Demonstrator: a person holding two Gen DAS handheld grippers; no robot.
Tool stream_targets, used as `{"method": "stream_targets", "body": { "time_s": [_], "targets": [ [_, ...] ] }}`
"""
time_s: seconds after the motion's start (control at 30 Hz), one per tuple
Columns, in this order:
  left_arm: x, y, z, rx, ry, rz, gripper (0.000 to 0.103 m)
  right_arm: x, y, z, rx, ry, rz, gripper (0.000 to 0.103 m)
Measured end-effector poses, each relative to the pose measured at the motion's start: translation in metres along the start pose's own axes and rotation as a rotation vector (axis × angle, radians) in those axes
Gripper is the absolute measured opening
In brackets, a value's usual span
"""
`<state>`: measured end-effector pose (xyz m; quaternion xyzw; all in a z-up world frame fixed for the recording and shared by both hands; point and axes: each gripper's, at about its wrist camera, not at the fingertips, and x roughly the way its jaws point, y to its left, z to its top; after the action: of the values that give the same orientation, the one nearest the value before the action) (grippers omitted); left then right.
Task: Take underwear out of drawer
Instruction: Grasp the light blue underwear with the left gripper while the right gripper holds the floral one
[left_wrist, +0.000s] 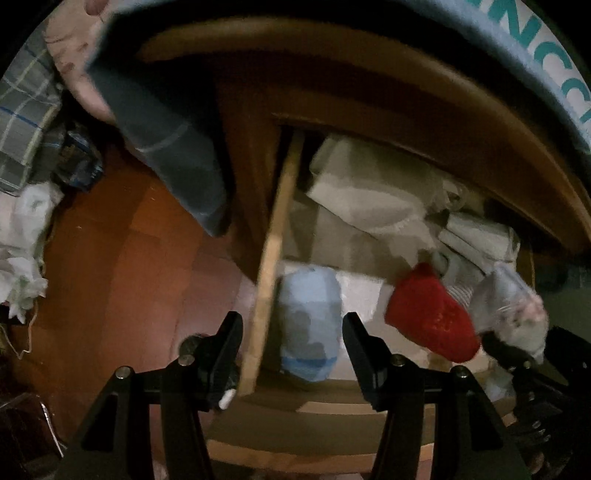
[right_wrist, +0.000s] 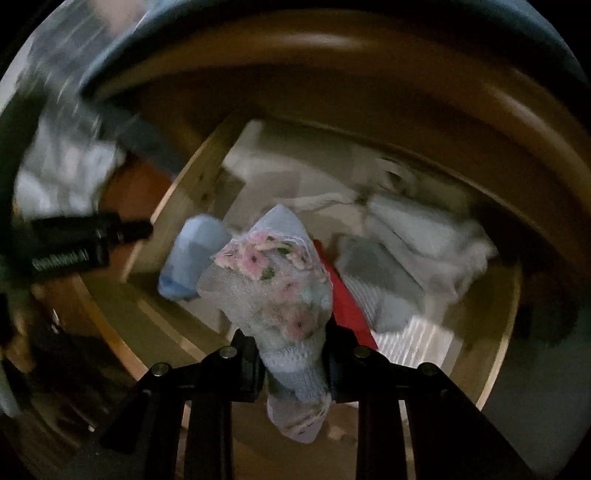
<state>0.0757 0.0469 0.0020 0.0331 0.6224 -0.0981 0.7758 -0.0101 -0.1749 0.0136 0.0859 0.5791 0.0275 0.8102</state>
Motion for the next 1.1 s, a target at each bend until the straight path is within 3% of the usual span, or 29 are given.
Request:
{"method": "stream_targets", "body": {
  "time_s": [0.13, 0.37, 0.6, 0.73, 1.1],
  "targets": [
    [0.012, -0.011, 0.000, 0.018, 0.056, -0.020, 0.058, -0.012, -0.020, -0.006, 0.101, -0.030, 0.024, 0.023],
    [0.033, -0.023, -0.005, 0.049, 0.143, 0.002, 0.058, -0.020, -0.031, -0.005, 0.145, -0.052, 0.038, 0.024],
    [0.056, -0.031, -0.001, 0.071, 0.217, 0.079, 0.058, -0.024, -0.039, -0.004, 0.185, -0.068, 0.064, 0.025],
    [0.073, -0.030, 0.003, 0.026, 0.298, 0.046, 0.058, -0.027, -0.047, -0.004, 0.216, -0.083, 0.078, 0.025],
    [0.104, -0.033, 0.020, 0.018, 0.408, 0.089, 0.058, -0.026, -0.049, -0.006, 0.227, -0.077, 0.079, 0.026]
  ]
}}
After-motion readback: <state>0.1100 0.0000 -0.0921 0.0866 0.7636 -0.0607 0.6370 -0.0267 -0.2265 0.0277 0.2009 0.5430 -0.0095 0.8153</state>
